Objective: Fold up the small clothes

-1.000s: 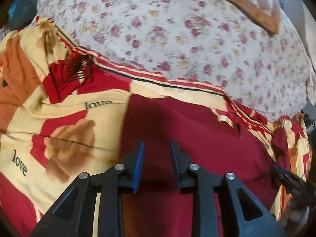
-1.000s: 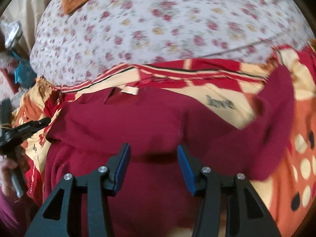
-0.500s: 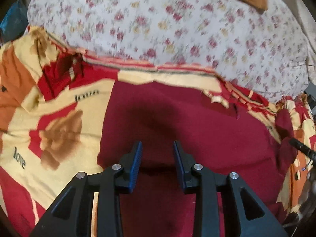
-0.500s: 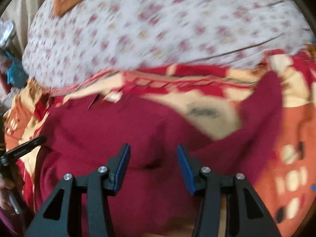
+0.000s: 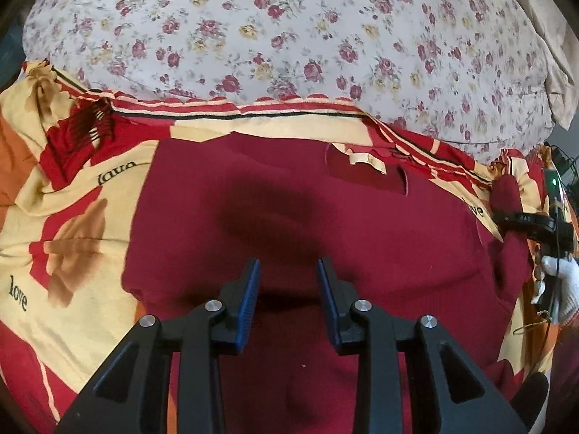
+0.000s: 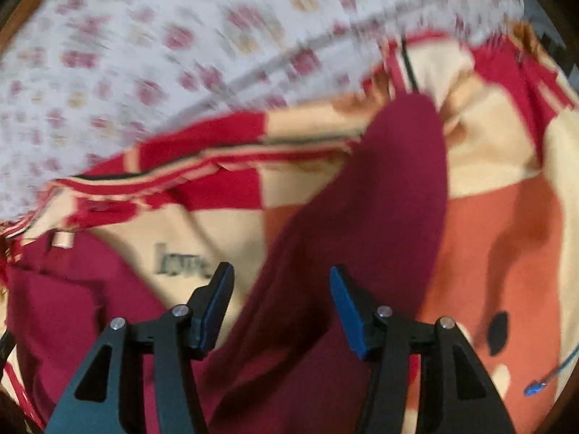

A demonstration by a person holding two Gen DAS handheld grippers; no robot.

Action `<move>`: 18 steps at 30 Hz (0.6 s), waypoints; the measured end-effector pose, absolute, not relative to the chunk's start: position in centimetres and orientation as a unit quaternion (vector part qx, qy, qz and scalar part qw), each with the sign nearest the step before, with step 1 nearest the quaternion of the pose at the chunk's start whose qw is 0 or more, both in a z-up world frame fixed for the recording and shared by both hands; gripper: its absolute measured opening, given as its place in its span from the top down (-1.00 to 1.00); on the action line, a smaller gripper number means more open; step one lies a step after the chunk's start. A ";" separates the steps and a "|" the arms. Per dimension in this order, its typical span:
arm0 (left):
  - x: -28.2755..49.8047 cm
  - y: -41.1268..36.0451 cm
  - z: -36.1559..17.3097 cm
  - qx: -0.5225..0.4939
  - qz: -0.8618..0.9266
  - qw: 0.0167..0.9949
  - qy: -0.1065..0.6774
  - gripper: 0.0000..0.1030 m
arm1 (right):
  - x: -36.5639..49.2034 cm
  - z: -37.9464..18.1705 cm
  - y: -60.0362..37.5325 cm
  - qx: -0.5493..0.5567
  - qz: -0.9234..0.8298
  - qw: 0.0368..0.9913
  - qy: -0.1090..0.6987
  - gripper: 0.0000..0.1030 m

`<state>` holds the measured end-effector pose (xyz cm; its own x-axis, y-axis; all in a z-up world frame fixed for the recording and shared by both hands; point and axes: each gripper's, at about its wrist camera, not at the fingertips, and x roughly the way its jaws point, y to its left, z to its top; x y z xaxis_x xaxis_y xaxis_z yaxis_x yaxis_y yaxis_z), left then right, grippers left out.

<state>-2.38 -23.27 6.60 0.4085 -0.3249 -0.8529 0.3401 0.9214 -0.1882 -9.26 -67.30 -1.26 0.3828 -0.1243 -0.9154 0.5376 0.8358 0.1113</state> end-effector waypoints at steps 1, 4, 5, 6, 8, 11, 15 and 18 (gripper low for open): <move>-2.3 -22.9 6.7 0.005 -0.195 0.840 0.506 0.79 | -9.7 -1.1 -67.6 0.202 -0.210 0.812 0.505 0.69; -1.6 -21.3 7.0 -0.015 -0.180 0.843 0.506 0.79 | -11.3 0.3 -67.7 0.235 -0.176 0.830 0.474 0.86; -1.4 -20.8 7.2 -0.025 -0.176 0.845 0.505 0.79 | -11.8 1.3 -67.2 0.235 -0.163 0.839 0.463 0.87; -1.3 -20.1 7.4 -0.037 -0.172 0.847 0.502 0.79 | -12.3 2.7 -66.5 0.235 -0.143 0.850 0.448 0.87; -1.1 -18.9 8.2 -0.064 -0.166 0.854 0.488 0.79 | -12.8 5.2 -65.1 0.242 -0.101 0.868 0.421 0.87; -1.1 -17.8 9.4 -0.098 -0.167 0.859 0.473 0.79 | -13.2 10.0 -60.9 0.245 -0.012 0.894 0.376 0.87; -1.2 -17.2 10.0 -0.115 -0.170 0.861 0.466 0.79 | -12.7 12.9 -52.7 0.196 0.113 0.903 0.366 0.86; -1.2 -17.5 9.4 -0.112 -0.180 0.853 0.477 0.78 | -12.8 10.9 -46.9 0.155 0.178 0.887 0.396 0.84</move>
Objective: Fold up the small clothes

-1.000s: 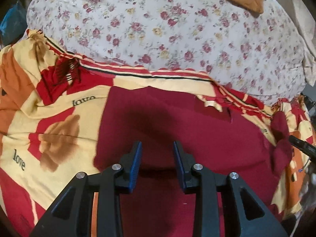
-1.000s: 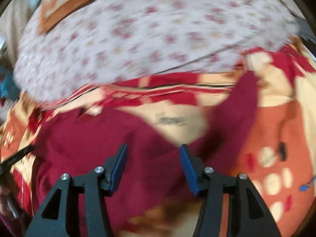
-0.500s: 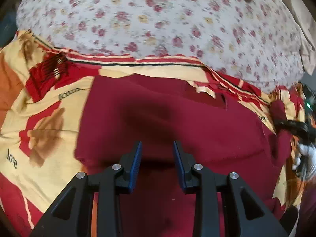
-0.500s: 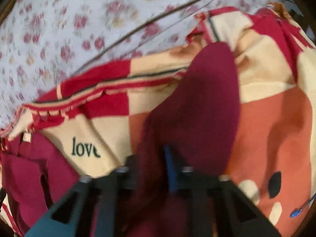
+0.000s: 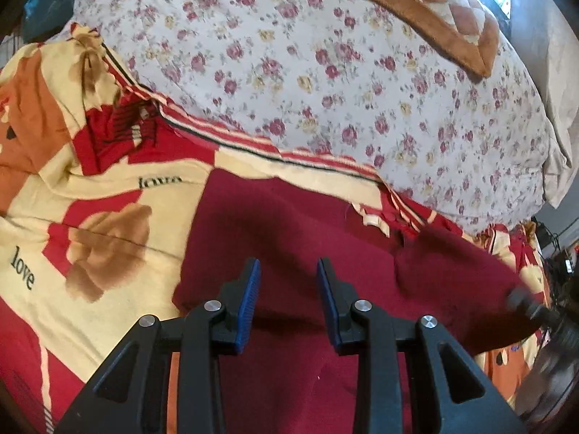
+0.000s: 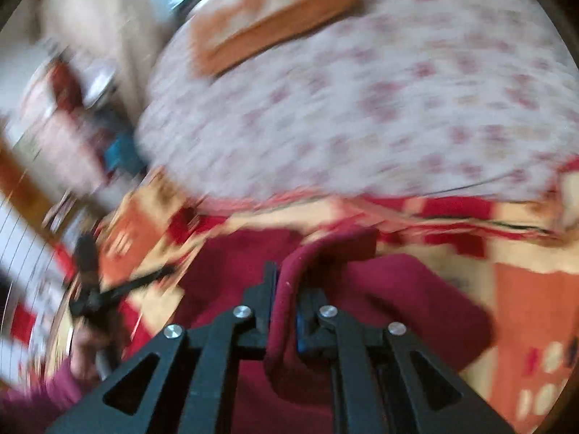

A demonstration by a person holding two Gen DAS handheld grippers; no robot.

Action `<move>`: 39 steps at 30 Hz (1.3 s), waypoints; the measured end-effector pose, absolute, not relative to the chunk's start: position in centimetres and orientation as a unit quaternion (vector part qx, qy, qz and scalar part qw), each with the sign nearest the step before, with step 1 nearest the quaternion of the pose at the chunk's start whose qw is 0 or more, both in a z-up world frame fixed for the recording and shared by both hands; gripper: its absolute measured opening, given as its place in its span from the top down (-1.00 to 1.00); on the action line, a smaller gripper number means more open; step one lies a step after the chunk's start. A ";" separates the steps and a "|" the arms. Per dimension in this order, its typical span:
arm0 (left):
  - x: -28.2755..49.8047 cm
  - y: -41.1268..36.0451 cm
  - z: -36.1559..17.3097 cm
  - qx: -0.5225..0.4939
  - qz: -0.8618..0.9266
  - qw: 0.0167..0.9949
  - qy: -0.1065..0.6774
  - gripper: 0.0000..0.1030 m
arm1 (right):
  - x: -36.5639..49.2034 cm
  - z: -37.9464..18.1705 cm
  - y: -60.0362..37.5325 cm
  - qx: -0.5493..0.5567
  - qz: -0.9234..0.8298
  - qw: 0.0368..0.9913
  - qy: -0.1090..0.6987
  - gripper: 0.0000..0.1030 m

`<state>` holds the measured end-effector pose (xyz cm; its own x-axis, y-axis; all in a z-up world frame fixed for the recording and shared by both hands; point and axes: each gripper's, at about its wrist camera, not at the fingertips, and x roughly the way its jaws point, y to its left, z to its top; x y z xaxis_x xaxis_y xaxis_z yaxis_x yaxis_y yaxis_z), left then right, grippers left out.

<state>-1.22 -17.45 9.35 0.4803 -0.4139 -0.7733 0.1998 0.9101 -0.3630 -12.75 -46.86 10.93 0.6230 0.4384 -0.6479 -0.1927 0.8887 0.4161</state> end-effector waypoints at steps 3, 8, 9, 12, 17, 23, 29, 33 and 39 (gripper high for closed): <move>-1.5 -18.4 8.5 -0.100 -0.194 0.843 0.492 0.77 | -12.8 6.9 -43.2 0.118 0.191 0.864 0.451 0.78; -1.7 -20.0 7.8 -0.091 -0.218 0.834 0.498 0.77 | -13.6 2.9 -41.8 0.070 0.171 0.831 0.524 0.45; -1.6 -20.2 7.8 -0.095 -0.221 0.833 0.498 0.77 | -13.9 3.1 -41.6 0.057 0.166 0.835 0.522 0.37; -1.4 -20.6 7.6 -0.103 -0.228 0.829 0.501 0.77 | -14.5 5.2 -42.0 0.061 0.173 0.848 0.497 0.18; -1.1 -22.0 6.9 -0.100 -0.240 0.815 0.518 0.60 | -15.6 7.1 -42.5 0.083 0.175 0.862 0.469 0.00; -0.3 -26.2 5.2 -0.019 -0.245 0.811 0.531 0.60 | -17.0 6.9 -44.5 0.122 0.159 0.867 0.456 0.00; -0.8 -26.9 6.3 -0.013 -0.269 0.815 0.512 1.00 | -19.0 6.4 -48.8 0.155 0.107 0.875 0.447 0.00; -0.7 -25.9 10.4 -0.020 -0.273 0.844 0.460 1.00 | -19.7 5.9 -52.4 0.182 0.056 0.876 0.443 0.00; 1.8 -21.9 14.4 -0.060 -0.226 0.881 0.411 1.00 | -19.3 5.1 -55.4 0.221 -0.001 0.874 0.434 -0.13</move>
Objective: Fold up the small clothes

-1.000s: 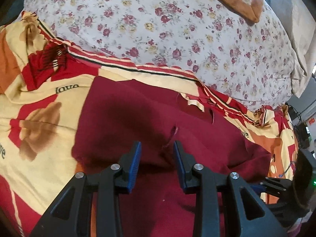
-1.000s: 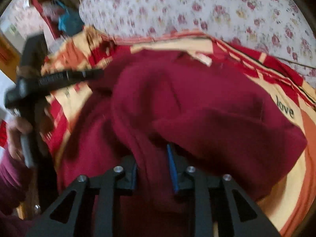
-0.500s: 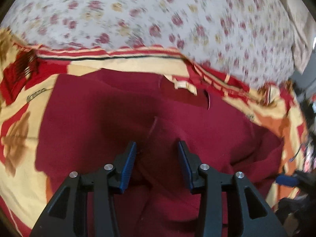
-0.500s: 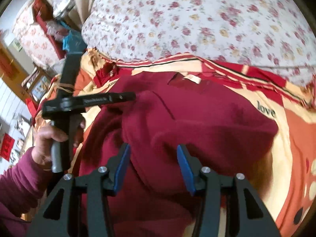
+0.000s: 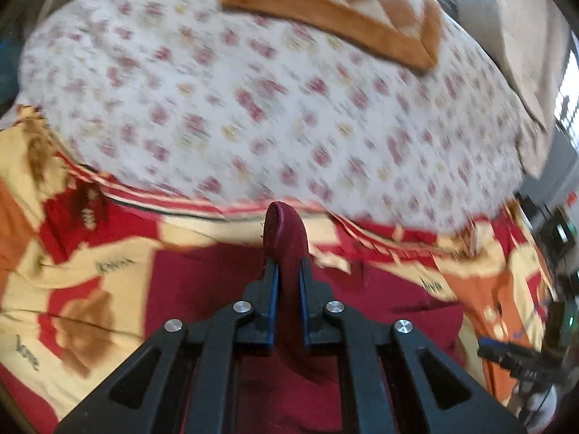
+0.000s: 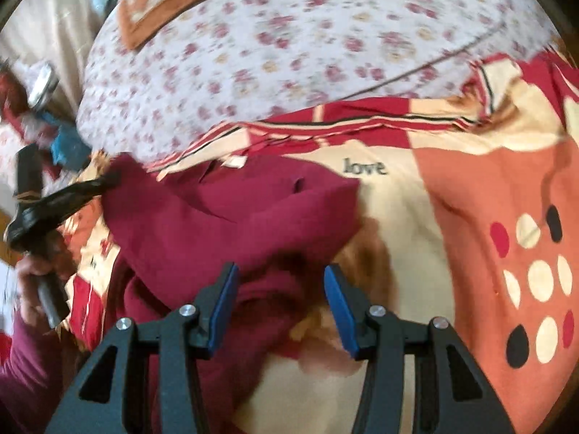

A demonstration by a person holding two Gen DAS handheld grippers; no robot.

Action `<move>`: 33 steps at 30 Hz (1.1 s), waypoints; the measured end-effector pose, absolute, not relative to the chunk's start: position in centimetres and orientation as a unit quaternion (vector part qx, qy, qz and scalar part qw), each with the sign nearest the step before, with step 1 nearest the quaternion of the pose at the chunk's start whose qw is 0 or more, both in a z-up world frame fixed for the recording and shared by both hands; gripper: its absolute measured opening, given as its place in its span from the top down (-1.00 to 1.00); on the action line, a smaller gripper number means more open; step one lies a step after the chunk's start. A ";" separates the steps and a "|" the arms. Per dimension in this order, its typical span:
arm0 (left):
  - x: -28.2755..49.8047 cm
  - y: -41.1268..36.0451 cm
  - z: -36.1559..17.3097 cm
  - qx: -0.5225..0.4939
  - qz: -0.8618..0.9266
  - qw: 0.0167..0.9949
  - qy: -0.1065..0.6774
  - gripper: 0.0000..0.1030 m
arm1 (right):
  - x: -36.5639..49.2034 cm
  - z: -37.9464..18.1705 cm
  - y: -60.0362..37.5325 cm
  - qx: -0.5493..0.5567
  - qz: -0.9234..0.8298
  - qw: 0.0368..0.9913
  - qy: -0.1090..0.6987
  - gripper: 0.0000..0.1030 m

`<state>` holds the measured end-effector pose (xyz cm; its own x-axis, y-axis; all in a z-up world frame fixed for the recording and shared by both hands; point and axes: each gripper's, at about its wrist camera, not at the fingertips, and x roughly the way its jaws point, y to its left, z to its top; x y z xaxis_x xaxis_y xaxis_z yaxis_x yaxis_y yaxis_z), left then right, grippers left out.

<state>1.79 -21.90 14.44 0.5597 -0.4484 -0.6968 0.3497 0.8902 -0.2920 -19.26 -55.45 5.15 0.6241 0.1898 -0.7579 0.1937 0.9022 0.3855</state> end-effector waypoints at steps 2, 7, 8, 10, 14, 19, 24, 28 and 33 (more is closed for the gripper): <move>2.8 -20.5 13.9 -0.073 -0.207 0.883 0.415 1.00 | -18.7 4.8 -55.8 0.224 -0.014 0.872 0.435 -0.23; 4.1 -17.9 9.3 -0.089 -0.170 0.865 0.465 1.00 | -16.7 3.7 -55.3 0.222 -0.017 0.866 0.448 -0.23; 4.0 -17.7 8.7 -0.091 -0.168 0.862 0.470 1.00 | -16.1 3.4 -55.2 0.221 -0.023 0.865 0.450 -0.23; 3.8 -17.4 7.8 -0.093 -0.164 0.859 0.475 1.00 | -15.1 2.9 -55.1 0.220 -0.035 0.863 0.454 -0.24; 3.6 -17.3 7.3 -0.100 -0.166 0.855 0.480 1.00 | -12.7 1.5 -55.1 0.226 -0.047 0.855 0.465 -0.23; 3.3 -17.6 7.6 -0.102 -0.179 0.854 0.479 1.00 | -11.2 1.6 -53.2 0.152 -0.048 0.870 0.466 0.61; 2.9 -18.4 5.8 -0.075 -0.184 0.847 0.492 1.00 | -11.4 2.1 -53.5 0.094 -0.078 0.883 0.454 0.74; 2.7 -18.6 4.3 -0.062 -0.177 0.845 0.501 0.98 | -11.8 0.4 -55.5 0.121 -0.091 0.875 0.460 0.74; 2.4 -18.3 4.8 -0.055 -0.172 0.848 0.499 0.91 | -13.0 2.2 -55.7 0.135 -0.102 0.878 0.448 0.33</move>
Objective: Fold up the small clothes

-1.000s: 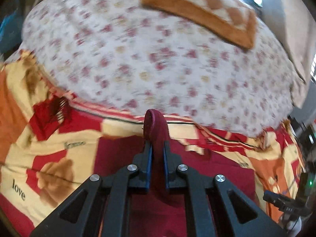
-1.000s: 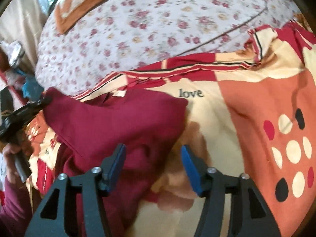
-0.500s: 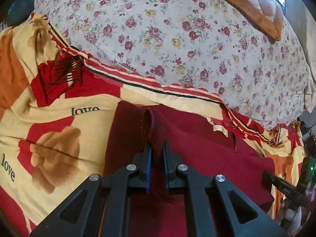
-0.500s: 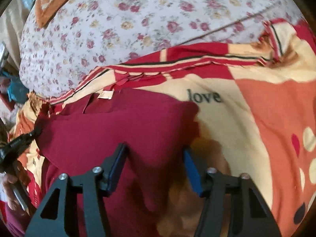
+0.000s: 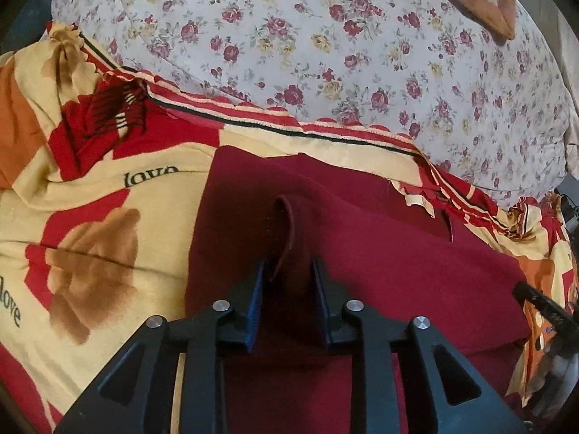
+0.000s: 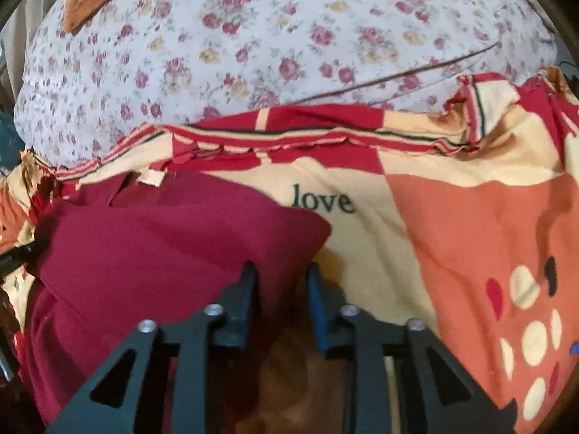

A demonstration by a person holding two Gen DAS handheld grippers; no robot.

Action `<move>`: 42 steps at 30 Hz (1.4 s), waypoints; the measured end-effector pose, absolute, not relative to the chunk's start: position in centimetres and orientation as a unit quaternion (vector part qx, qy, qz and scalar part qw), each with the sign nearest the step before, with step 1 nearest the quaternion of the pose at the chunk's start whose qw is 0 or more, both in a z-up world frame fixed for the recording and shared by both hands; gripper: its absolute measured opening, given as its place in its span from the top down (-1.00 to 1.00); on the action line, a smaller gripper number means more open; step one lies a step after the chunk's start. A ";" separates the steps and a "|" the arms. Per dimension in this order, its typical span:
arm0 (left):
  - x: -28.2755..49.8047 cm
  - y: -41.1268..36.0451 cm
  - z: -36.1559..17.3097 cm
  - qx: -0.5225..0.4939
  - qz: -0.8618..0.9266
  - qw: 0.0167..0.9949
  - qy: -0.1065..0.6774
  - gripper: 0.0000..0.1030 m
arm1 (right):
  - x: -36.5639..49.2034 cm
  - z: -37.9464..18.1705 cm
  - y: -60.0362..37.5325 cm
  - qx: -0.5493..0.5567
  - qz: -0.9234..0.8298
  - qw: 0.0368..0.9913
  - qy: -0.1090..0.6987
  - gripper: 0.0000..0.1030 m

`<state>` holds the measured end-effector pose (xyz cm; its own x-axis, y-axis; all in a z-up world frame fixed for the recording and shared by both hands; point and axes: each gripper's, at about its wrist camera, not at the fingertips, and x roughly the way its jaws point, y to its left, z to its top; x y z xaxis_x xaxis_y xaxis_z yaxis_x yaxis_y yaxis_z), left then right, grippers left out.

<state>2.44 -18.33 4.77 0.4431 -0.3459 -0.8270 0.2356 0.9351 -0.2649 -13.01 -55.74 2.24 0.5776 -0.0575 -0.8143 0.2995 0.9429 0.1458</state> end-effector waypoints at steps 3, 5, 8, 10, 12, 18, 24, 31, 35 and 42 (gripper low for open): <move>2.2 -18.1 5.0 -0.057 -0.168 0.848 0.499 0.90 | -13.9 4.3 -54.2 0.120 -0.084 0.885 0.441 0.32; 2.1 -18.1 5.0 -0.056 -0.166 0.849 0.498 0.90 | -14.1 5.5 -52.7 0.098 -0.066 0.889 0.442 0.32; 1.8 -18.0 4.9 -0.050 -0.164 0.850 0.498 0.89 | -14.4 5.8 -51.0 0.078 -0.039 0.887 0.454 0.32; 1.7 -17.8 5.0 -0.050 -0.164 0.850 0.498 0.88 | -14.6 4.9 -50.3 0.061 -0.038 0.880 0.469 0.32; 1.5 -17.6 5.2 -0.053 -0.164 0.850 0.498 0.88 | -14.8 3.5 -49.8 0.034 -0.050 0.870 0.489 0.32; 0.2 -17.1 7.9 -0.028 -0.153 0.874 0.460 0.87 | -16.8 2.3 -49.8 0.008 -0.049 0.865 0.500 0.32; -0.4 -18.3 9.4 -0.036 -0.187 0.880 0.435 0.59 | -17.1 4.5 -50.2 0.029 -0.047 0.876 0.480 0.30; 0.4 -20.6 5.6 -0.017 -0.182 0.862 0.474 0.58 | -14.1 4.5 -51.0 0.065 -0.057 0.884 0.460 0.18; 0.5 -20.9 4.4 -0.012 -0.179 0.863 0.472 0.58 | -12.0 2.4 -51.9 0.079 -0.075 0.875 0.471 0.18; -0.1 -22.0 4.3 0.033 -0.168 0.872 0.459 0.58 | -11.2 1.4 -52.8 0.103 -0.084 0.872 0.470 0.15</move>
<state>-0.07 -21.98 4.28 0.5216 -0.2622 -0.8119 0.3229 0.9415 -0.0966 -11.23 -52.85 1.39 0.5433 -0.0502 -0.8380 0.2444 0.9644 0.1007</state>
